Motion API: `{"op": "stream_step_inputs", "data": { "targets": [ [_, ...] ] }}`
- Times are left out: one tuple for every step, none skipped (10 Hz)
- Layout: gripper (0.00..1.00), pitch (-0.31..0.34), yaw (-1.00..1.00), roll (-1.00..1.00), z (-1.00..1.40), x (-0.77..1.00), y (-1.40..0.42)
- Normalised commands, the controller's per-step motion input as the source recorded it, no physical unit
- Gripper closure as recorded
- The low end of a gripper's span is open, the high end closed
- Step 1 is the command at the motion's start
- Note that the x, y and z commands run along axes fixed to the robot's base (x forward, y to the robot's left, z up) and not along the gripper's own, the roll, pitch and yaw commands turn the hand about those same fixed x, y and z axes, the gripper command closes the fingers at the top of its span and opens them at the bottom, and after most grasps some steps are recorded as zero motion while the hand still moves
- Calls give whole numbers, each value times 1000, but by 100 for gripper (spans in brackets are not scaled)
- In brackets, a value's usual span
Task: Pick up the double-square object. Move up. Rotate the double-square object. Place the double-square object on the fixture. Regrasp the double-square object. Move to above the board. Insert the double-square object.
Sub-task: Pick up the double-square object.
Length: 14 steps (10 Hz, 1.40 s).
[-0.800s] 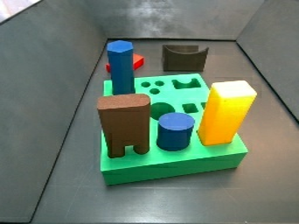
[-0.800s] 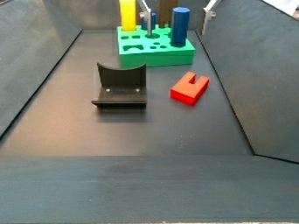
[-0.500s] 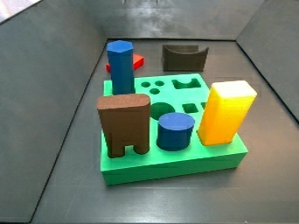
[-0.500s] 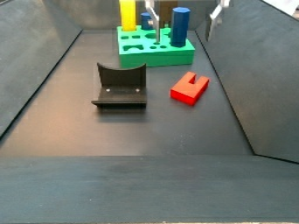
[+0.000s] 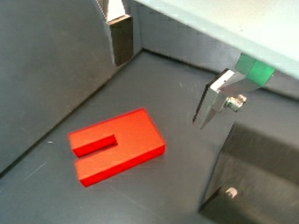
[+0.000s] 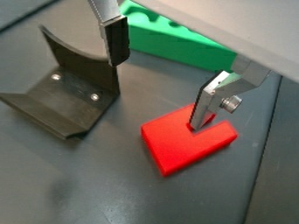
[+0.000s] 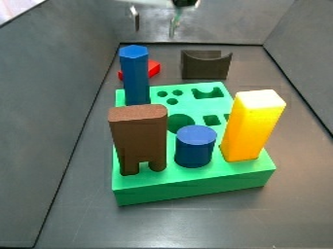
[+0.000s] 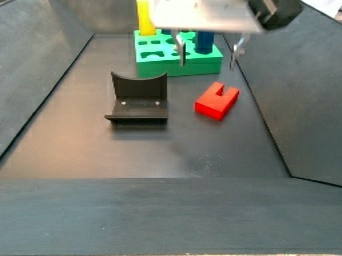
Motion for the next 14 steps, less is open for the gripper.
{"op": "stream_step_inputs", "data": {
  "targets": [
    [0, 0, -220, 253, -857, 0, 0],
    [0, 0, -229, 264, -834, 0, -74],
    [0, -4, -214, 236, -871, -74, -51],
    [0, -17, -191, 226, -857, -197, -23],
    [0, -26, -209, 213, -849, -251, 0],
    [0, -43, -274, 183, -849, -346, 20],
    [0, -26, -431, 176, -823, -303, 34],
    [0, -33, -617, 143, -826, -237, 0],
    [0, -74, -594, 107, -769, -106, 0],
    [0, -117, -306, 0, -363, 243, 0],
    [0, -24, 0, -37, 0, -46, 0],
    [0, 23, 0, 19, 0, 0, -6],
    [100, 0, 0, 0, 0, 0, 0],
    [100, 0, 0, 0, 0, 0, 0]
  ]
}}
